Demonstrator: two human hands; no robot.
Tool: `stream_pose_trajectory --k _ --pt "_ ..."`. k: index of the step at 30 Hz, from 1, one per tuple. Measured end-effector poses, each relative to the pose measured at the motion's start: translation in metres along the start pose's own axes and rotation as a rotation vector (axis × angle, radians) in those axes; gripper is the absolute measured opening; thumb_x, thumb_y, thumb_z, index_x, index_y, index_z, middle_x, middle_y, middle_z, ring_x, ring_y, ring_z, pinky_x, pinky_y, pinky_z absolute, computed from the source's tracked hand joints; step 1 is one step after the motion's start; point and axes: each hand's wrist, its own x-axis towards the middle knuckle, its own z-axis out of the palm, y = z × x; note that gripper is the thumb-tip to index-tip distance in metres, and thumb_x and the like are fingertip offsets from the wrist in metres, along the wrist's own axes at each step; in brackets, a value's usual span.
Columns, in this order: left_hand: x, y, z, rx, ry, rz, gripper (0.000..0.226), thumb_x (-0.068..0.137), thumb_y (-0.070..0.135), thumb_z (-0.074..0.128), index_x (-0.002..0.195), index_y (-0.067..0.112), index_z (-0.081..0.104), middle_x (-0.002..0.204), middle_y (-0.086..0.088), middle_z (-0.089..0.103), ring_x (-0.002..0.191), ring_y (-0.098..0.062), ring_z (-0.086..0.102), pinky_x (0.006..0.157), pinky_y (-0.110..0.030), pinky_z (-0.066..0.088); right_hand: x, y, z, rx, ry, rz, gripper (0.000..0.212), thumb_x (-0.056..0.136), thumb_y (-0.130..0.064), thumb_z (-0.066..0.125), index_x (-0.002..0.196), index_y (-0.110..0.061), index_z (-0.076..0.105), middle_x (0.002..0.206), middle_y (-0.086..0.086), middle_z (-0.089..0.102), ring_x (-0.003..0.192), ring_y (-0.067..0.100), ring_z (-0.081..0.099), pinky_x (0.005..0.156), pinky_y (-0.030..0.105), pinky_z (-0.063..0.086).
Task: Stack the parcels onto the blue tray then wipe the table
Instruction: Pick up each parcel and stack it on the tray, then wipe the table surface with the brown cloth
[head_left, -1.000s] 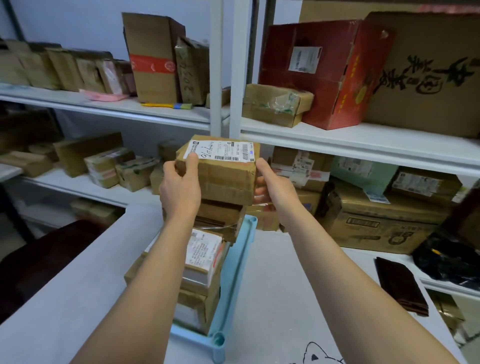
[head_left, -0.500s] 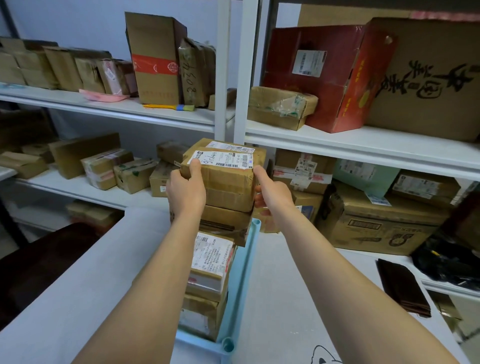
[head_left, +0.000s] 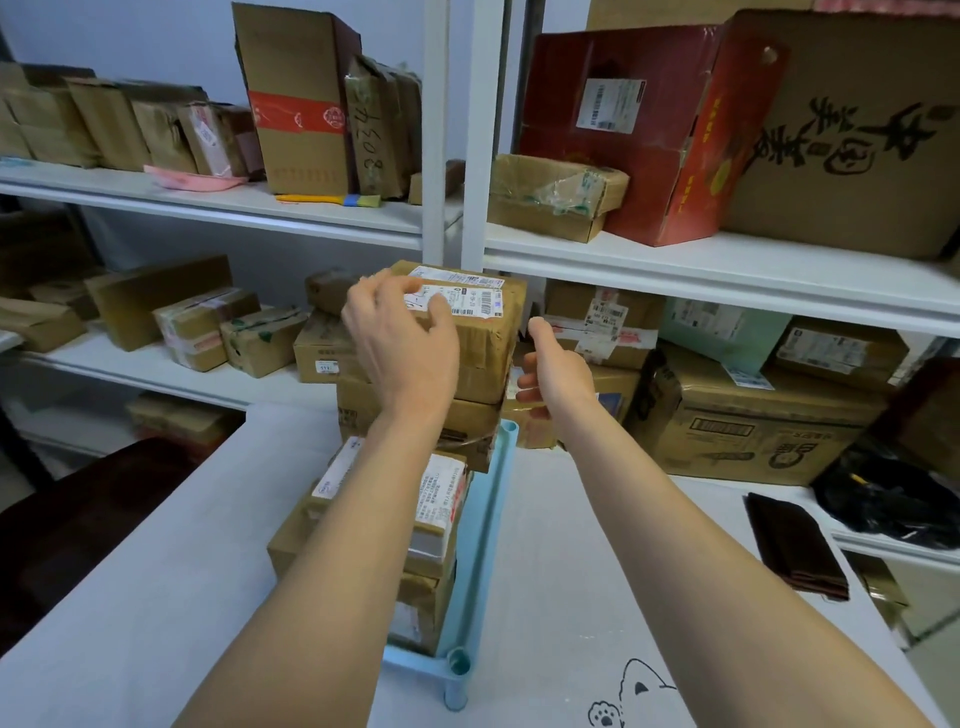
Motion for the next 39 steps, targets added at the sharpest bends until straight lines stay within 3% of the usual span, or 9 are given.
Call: stream_pose_trajectory --k 3,7,11,14,17,24,31,36,39 --pt "-0.018 0.022 0.009 -0.03 -0.014 0.212 0.013 0.084 0.017 0.057 0.093 0.01 0.063 0.113 -0.008 0.056 0.113 -0.02 0.046 0.089 -0.013 0.026 -0.003 0.009 -0.009 0.033 0.011 -0.026 0.049 0.088 -0.058 0.039 0.071 -0.015 0.055 0.074 0.004 0.058 0.072 0.021 0.056 0.079 0.041 0.048" --pt "-0.048 0.041 0.028 -0.072 -0.113 0.324 0.007 0.081 0.014 0.057 0.083 0.011 0.063 0.099 -0.008 0.058 0.1 -0.018 0.048 0.079 -0.011 0.028 -0.007 0.025 -0.028 0.04 0.045 -0.033 0.048 0.087 -0.056 0.042 0.063 -0.016 0.053 0.061 0.002 0.055 0.061 0.021 0.05 0.07 0.04 0.041" --pt "-0.084 0.05 0.051 -0.096 -0.28 0.339 0.008 0.082 0.012 0.058 0.084 0.01 0.065 0.097 -0.006 0.058 0.095 -0.014 0.047 0.073 -0.008 0.027 -0.009 0.048 -0.057 -0.016 0.109 0.028 0.05 0.088 -0.052 0.036 0.076 -0.013 0.064 0.09 0.012 0.067 0.082 0.028 0.061 0.077 0.043 0.05" --pt "-0.109 0.048 0.072 -0.106 -0.47 0.284 0.011 0.083 0.009 0.059 0.09 0.01 0.066 0.101 -0.008 0.058 0.1 -0.021 0.051 0.077 -0.014 0.029 -0.006 0.072 -0.079 0.008 0.163 0.115 0.043 0.092 -0.046 0.038 0.087 -0.012 0.064 0.097 0.012 0.07 0.088 0.026 0.065 0.073 0.036 0.052" --pt "-0.134 0.037 0.093 -0.049 -0.654 0.185 0.018 0.086 0.013 0.058 0.102 0.014 0.066 0.11 -0.006 0.055 0.106 -0.021 0.052 0.082 -0.019 0.034 -0.008 0.099 -0.101 0.034 0.173 0.151 0.042 0.096 -0.041 0.037 0.099 -0.008 0.064 0.093 0.011 0.066 0.078 0.022 0.062 0.067 0.032 0.047" --pt "-0.203 0.005 0.153 0.153 -0.996 -0.003 0.023 0.088 0.024 0.058 0.109 0.017 0.066 0.12 -0.006 0.058 0.109 -0.022 0.054 0.09 -0.029 0.041 0.007 0.172 -0.163 -0.018 0.223 0.308 0.035 0.098 -0.03 0.033 0.1 -0.006 0.058 0.095 0.013 0.061 0.098 0.03 0.062 0.079 0.036 0.05" --pt "-0.266 -0.012 0.211 0.234 -1.143 -0.264 0.017 0.087 0.02 0.058 0.098 0.013 0.069 0.114 -0.004 0.066 0.107 -0.022 0.058 0.081 -0.02 0.039 0.047 0.242 -0.225 -0.133 0.174 0.379 0.03 0.094 -0.025 0.037 0.092 -0.005 0.06 0.102 0.019 0.063 0.091 0.035 0.059 0.087 0.044 0.049" --pt "-0.309 -0.013 0.247 0.262 -1.145 -0.421 0.018 0.086 0.018 0.06 0.099 0.009 0.069 0.109 -0.008 0.068 0.106 -0.023 0.06 0.086 -0.024 0.044 0.077 0.298 -0.276 -0.256 0.13 0.431 0.025 0.094 -0.018 0.037 0.076 -0.009 0.052 0.088 0.01 0.054 0.071 0.026 0.048 0.065 0.027 0.037" --pt "-0.329 -0.011 0.269 0.284 -1.127 -0.477 0.017 0.086 0.017 0.06 0.098 0.01 0.07 0.107 -0.008 0.068 0.104 -0.023 0.061 0.088 -0.026 0.046 0.093 0.328 -0.3 -0.373 0.112 0.427 0.026 0.094 -0.018 0.038 0.074 -0.012 0.054 0.09 0.01 0.056 0.08 0.026 0.05 0.072 0.028 0.039"
